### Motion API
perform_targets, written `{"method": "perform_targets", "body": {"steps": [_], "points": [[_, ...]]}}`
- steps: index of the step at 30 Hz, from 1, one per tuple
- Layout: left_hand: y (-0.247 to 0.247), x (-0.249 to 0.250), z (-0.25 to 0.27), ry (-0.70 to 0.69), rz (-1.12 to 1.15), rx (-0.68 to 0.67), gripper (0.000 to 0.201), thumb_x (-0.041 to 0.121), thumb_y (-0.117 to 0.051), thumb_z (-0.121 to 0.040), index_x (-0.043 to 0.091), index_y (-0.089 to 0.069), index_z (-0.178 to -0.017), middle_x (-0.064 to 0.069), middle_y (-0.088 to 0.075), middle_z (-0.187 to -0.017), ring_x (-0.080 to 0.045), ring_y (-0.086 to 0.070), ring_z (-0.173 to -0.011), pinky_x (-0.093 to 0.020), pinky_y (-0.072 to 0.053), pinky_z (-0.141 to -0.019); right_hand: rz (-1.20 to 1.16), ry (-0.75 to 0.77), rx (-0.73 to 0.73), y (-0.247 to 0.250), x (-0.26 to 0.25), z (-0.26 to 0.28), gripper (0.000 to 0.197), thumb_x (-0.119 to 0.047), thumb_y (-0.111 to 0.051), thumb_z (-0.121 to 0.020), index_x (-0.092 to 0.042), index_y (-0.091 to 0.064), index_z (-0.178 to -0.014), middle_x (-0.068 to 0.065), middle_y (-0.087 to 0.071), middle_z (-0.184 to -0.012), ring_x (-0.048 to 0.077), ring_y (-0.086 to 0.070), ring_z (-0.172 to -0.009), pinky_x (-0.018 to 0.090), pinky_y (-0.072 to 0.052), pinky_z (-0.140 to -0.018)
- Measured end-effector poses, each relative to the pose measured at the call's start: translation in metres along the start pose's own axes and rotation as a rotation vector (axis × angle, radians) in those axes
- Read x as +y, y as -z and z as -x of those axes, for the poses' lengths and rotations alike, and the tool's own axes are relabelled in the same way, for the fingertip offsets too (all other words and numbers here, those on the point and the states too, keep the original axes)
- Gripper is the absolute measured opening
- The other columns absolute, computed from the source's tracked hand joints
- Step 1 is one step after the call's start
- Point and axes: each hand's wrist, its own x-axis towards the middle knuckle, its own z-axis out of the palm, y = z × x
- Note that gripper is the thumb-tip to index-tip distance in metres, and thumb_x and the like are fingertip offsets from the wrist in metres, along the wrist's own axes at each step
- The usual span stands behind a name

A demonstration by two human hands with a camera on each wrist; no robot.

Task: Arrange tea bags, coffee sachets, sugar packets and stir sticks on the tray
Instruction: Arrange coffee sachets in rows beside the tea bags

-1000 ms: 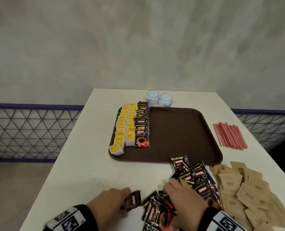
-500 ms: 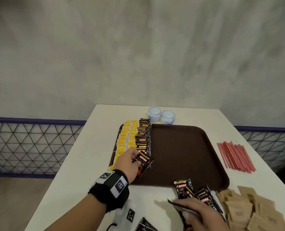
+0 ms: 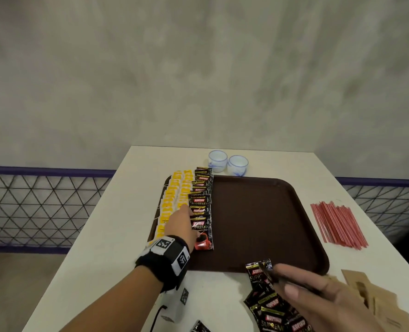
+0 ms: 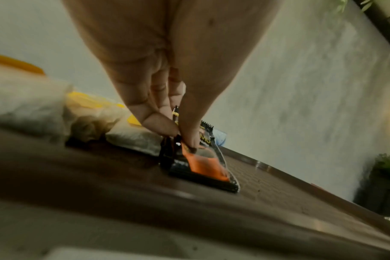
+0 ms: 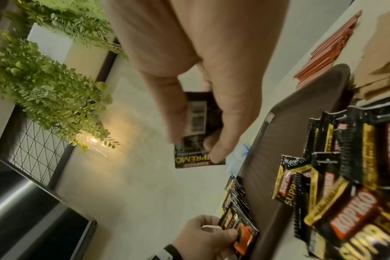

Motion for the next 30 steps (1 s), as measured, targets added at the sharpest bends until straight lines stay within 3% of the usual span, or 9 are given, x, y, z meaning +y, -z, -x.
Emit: {"method": "perform_targets", "body": {"steps": [2,4,7,9,11,15,19,24,30], "points": [[0.001,0.0,-0.002,-0.001,-0.007,0.002,0.052,0.012,-0.078,-0.074,0.013,-0.046,-0.115,-0.007,-0.057,-0.114,-0.024,-0.057,-0.103,-0.036,-0.049,-0.087,-0.136,-0.014,-0.023,-0.007,-0.007,-0.005,0.093,-0.036,-0.098,-0.015,-0.003,-0.075,-0.099,0.018,-0.072,-0.106,0.028,-0.07,-0.097,0.036,-0.056,-0.087],[0.002,0.0,-0.004,-0.006,-0.029,0.016,0.055,0.013,-0.08,-0.071,0.014,-0.046,-0.115,-0.007,-0.054,-0.117,-0.024,-0.056,-0.104,-0.035,-0.049,-0.088,-0.329,-0.023,0.06,-0.02,-0.015,-0.01,0.078,-0.032,-0.095,-0.04,0.011,-0.065,-0.098,0.03,-0.067,-0.104,0.038,-0.069,-0.094,0.042,-0.061,-0.069],[0.005,0.001,-0.002,-0.015,-0.048,0.018,0.06,0.014,-0.081,-0.069,0.014,-0.044,-0.117,-0.006,-0.049,-0.12,-0.022,-0.054,-0.106,-0.033,-0.047,-0.087,-0.501,-0.047,0.104,-0.036,-0.025,-0.02,0.039,-0.033,-0.061,-0.081,-0.002,-0.058,-0.104,0.032,-0.06,-0.113,0.041,-0.063,-0.104,0.047,-0.058,-0.08],[0.007,0.001,0.0,-0.027,-0.001,0.028,0.061,0.014,-0.08,-0.07,0.015,-0.044,-0.118,-0.005,-0.049,-0.121,-0.021,-0.053,-0.107,-0.032,-0.047,-0.088,-0.538,-0.048,0.06,-0.043,-0.028,-0.028,0.05,-0.033,-0.061,-0.079,0.007,-0.059,-0.11,0.029,-0.065,-0.108,0.038,-0.066,-0.101,0.048,-0.057,-0.08],[0.013,0.001,0.005,-0.032,0.07,0.068,0.056,0.017,-0.078,-0.074,0.017,-0.044,-0.118,-0.003,-0.051,-0.12,-0.019,-0.054,-0.106,-0.029,-0.046,-0.087,-0.521,-0.038,0.029,-0.05,-0.029,-0.039,0.035,-0.013,-0.057,-0.084,0.013,-0.061,-0.107,0.027,-0.066,-0.107,0.034,-0.066,-0.098,0.045,-0.059,-0.078],[0.029,0.008,0.037,-0.082,0.328,0.024,0.022,0.03,-0.064,-0.087,0.02,-0.052,-0.102,0.001,-0.061,-0.093,-0.012,-0.06,-0.073,-0.021,-0.049,-0.062,-0.353,0.004,0.08,-0.073,-0.018,-0.071,0.031,0.016,-0.041,-0.088,0.011,-0.061,-0.112,0.027,-0.065,-0.11,0.028,-0.065,-0.095,0.033,-0.052,-0.086],[0.025,0.014,0.07,-0.014,0.776,-0.289,0.019,0.02,-0.044,-0.098,0.011,-0.06,-0.096,-0.011,-0.067,-0.075,-0.019,-0.065,-0.057,-0.033,-0.057,-0.057,-0.209,0.09,0.173,-0.097,0.002,-0.089,0.027,0.017,-0.054,-0.084,0.0,-0.065,-0.102,0.023,-0.069,-0.099,0.028,-0.066,-0.085,0.032,-0.051,-0.071],[0.03,0.005,0.065,0.069,0.97,-0.175,0.017,0.006,-0.041,-0.098,0.004,-0.056,-0.092,-0.02,-0.063,-0.08,-0.023,-0.062,-0.06,-0.031,-0.058,-0.054,0.025,0.135,0.298,-0.101,0.017,-0.1,0.025,0.007,-0.066,-0.08,-0.014,-0.064,-0.092,0.02,-0.07,-0.09,0.031,-0.069,-0.082,0.04,-0.055,-0.069],[0.034,-0.009,0.055,-0.018,0.692,-0.017,0.014,0.007,-0.052,-0.093,0.014,-0.058,-0.103,-0.007,-0.062,-0.091,-0.015,-0.065,-0.076,-0.024,-0.058,-0.061,0.406,0.141,0.278,-0.104,0.018,-0.114,0.018,0.002,-0.07,-0.078,-0.015,-0.069,-0.083,0.006,-0.072,-0.07,0.017,-0.069,-0.072,0.03,-0.055,-0.073]]}}
